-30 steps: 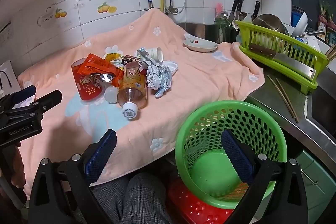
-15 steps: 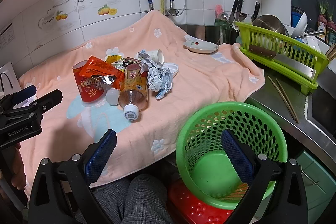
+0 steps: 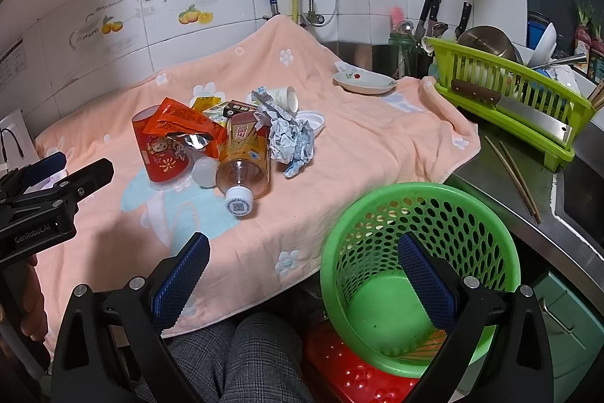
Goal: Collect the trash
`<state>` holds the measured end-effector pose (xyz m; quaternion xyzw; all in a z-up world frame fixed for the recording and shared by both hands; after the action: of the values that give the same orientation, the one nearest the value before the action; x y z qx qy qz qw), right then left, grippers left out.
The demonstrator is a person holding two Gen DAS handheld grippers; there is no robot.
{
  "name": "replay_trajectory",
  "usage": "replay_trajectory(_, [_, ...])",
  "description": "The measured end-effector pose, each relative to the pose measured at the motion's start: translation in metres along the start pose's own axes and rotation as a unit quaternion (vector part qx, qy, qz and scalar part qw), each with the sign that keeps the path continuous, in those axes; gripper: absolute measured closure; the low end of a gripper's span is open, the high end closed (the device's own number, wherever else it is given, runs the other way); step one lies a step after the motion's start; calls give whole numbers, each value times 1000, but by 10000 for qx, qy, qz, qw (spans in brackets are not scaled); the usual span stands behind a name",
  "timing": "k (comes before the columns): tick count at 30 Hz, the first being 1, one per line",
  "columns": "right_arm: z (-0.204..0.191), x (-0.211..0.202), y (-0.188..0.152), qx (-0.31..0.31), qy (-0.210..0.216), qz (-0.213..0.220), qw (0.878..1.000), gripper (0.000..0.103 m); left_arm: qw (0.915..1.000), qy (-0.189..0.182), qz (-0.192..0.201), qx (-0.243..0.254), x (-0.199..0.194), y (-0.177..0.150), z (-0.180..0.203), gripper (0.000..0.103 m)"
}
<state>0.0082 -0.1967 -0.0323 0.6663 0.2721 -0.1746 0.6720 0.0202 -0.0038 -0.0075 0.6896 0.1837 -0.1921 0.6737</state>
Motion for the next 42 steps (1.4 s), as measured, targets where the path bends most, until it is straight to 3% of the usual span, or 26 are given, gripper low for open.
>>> replay_trajectory(42, [-4,22,6,-86,91,-116,9999,6,9996,97,-204,-188,23,-1,-16,5])
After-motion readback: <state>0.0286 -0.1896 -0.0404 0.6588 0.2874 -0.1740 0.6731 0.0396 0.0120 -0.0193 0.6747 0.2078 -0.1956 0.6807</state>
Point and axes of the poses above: each gripper's, at about its wrist camera, not at the fingertips, and x roughly the way its jaws point, z to its right, y to its top, the point moved 3 cm from there along x, roughly the way its jaws point, and after that the axes turned 3 degrees about -x, right-handed, at the moved point
